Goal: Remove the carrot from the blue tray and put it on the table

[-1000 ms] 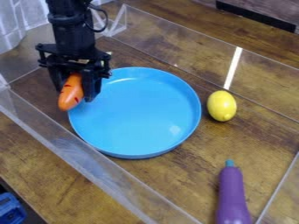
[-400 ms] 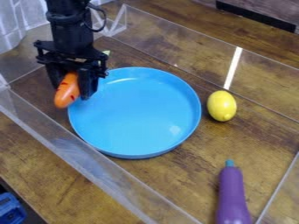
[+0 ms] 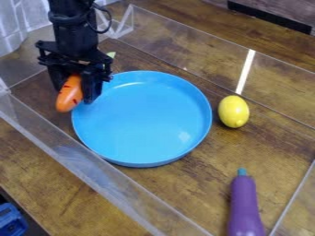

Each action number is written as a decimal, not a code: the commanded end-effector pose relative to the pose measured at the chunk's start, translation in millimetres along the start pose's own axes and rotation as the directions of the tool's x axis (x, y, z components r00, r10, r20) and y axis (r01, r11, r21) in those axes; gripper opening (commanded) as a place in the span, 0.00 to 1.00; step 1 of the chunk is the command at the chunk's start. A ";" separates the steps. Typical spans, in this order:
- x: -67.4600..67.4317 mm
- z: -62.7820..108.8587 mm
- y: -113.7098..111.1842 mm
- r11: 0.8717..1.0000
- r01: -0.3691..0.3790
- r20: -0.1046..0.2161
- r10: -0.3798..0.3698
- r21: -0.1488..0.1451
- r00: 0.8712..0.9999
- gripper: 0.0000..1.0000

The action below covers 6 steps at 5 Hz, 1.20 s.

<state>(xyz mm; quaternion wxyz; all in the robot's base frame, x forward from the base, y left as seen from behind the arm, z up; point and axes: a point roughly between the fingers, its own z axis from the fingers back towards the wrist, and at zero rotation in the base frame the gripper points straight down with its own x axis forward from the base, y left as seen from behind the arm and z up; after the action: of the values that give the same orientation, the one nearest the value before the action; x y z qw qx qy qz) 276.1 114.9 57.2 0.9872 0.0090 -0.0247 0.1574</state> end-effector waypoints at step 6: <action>25.9 11.1 16.3 0.994 0.040 0.144 -0.054 0.098 0.988 0.00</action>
<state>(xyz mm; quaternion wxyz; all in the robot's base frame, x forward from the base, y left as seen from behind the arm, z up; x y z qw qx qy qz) 287.1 132.7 54.1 0.9877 0.0597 -0.0617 0.1310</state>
